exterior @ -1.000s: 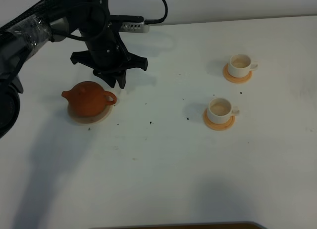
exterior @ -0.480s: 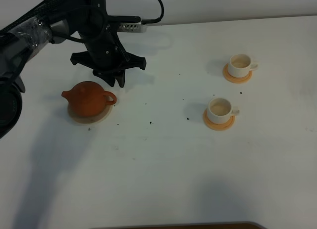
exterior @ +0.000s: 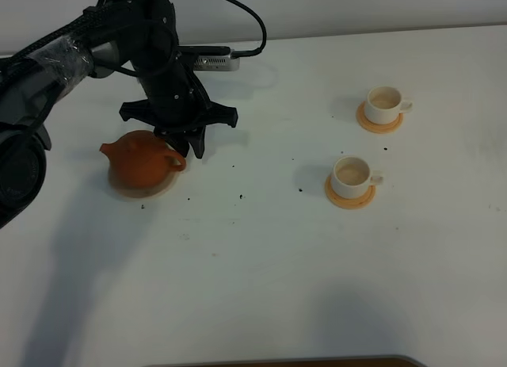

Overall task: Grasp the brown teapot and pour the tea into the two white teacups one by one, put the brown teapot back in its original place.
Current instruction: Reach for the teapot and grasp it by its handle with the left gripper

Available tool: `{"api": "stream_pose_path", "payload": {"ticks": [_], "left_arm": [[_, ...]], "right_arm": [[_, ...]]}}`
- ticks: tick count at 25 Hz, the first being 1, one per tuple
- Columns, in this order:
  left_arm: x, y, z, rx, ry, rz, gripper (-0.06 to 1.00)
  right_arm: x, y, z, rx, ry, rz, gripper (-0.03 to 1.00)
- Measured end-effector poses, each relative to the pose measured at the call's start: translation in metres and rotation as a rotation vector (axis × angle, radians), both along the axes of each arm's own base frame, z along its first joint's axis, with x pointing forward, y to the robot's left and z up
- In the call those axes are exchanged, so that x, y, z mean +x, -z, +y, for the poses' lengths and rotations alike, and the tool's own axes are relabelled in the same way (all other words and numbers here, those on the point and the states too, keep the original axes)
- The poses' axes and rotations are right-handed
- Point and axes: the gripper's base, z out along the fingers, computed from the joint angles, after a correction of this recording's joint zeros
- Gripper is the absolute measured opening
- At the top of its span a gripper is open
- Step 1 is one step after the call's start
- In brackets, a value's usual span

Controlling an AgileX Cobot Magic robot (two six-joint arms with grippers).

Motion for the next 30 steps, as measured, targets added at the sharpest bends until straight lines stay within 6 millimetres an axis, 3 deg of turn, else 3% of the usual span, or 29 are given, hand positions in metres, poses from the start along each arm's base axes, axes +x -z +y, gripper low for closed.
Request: {"api": "stream_pose_path", "payload": {"ticks": [30], "left_arm": [[-0.0067, 0.0006, -0.0055, -0.055, 0.061, 0.058, 0.26]], "right_arm": [[0.0000, 0.0000, 0.0000, 0.000, 0.000, 0.000, 0.38]]}}
